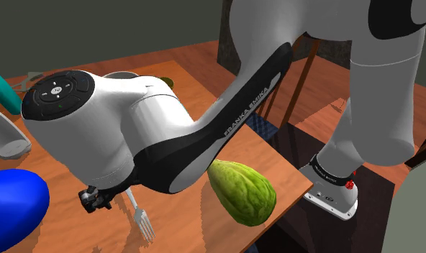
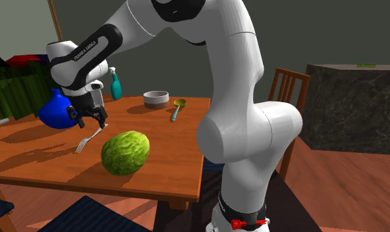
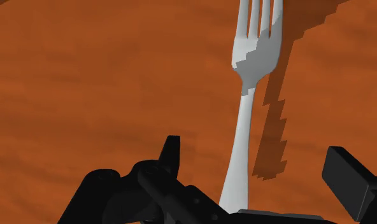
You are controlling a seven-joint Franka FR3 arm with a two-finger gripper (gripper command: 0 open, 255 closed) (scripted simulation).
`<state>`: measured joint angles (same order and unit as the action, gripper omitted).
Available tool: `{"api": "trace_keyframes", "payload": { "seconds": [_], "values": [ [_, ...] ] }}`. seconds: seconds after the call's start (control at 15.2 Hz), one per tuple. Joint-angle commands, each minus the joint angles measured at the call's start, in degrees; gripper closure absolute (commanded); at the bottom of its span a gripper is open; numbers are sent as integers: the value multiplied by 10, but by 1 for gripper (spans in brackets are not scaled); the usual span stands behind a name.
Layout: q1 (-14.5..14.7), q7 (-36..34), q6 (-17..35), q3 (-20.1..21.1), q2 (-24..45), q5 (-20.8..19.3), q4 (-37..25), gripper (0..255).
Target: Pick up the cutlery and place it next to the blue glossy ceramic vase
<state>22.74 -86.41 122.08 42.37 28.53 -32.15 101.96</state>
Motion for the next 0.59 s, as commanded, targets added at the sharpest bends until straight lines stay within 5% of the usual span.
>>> {"api": "trace_keyframes", "payload": {
  "seconds": [0.0,0.53],
  "values": [
    [-6,12,-23,12,-19,18,-9,0],
    [-8,16,-33,16,-27,25,-13,0]
  ]
}}
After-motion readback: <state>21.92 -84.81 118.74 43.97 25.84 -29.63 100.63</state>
